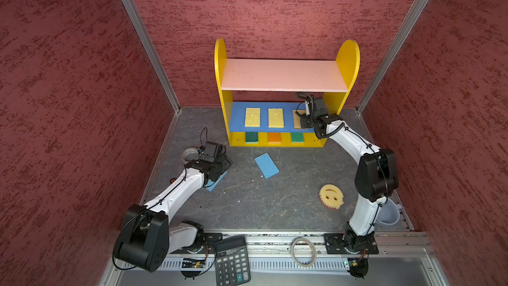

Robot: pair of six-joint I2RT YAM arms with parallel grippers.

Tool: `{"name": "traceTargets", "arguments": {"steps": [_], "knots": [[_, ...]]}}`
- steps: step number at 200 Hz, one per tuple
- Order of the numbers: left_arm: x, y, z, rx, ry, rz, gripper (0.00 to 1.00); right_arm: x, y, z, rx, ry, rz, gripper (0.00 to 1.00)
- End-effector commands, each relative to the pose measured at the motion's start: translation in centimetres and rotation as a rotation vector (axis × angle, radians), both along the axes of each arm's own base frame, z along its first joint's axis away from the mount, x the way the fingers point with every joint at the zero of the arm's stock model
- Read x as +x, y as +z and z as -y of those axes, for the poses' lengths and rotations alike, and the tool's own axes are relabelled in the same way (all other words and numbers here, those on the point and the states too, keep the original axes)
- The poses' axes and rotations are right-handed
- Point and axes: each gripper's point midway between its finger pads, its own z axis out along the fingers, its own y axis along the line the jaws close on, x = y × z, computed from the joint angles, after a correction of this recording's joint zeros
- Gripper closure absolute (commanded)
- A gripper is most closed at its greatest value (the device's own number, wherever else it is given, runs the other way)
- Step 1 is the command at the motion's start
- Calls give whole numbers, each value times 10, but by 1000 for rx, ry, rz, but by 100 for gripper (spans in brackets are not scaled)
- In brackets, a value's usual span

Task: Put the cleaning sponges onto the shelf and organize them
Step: 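Lower the tan sponge onto the blue board beside the yellow sponges and open, then move the right gripper down to the blue sponge near the shelf front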

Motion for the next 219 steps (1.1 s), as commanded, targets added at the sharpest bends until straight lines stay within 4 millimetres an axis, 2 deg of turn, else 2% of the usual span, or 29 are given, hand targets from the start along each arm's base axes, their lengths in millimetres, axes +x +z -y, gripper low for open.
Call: {"name": "traceTargets", "arguments": {"steps": [1,53,86,117,154,170,190,219], "knots": [[7,8,0,1,-7,26,26,9,10,4,-14,-12,31,70],[9,14,0,4,-7,42,26,4,43,4,16,-15,87,65],[9,18,0,3,-15,56,26,-13,63,-4,89,23,105,61],[5,26,-4,13,-22,68,26,-37,69,-16,169,64,84,59],[-9,30,-17,22,-1,63,25,-82,54,-44,220,127,36,59],[-16,28,-25,21,13,51,25,-105,46,-62,241,166,15,56],[-23,29,-34,18,29,51,24,-134,32,-91,249,238,-10,46],[-23,33,-32,9,19,80,23,-171,-1,-132,229,319,-65,32]]}}
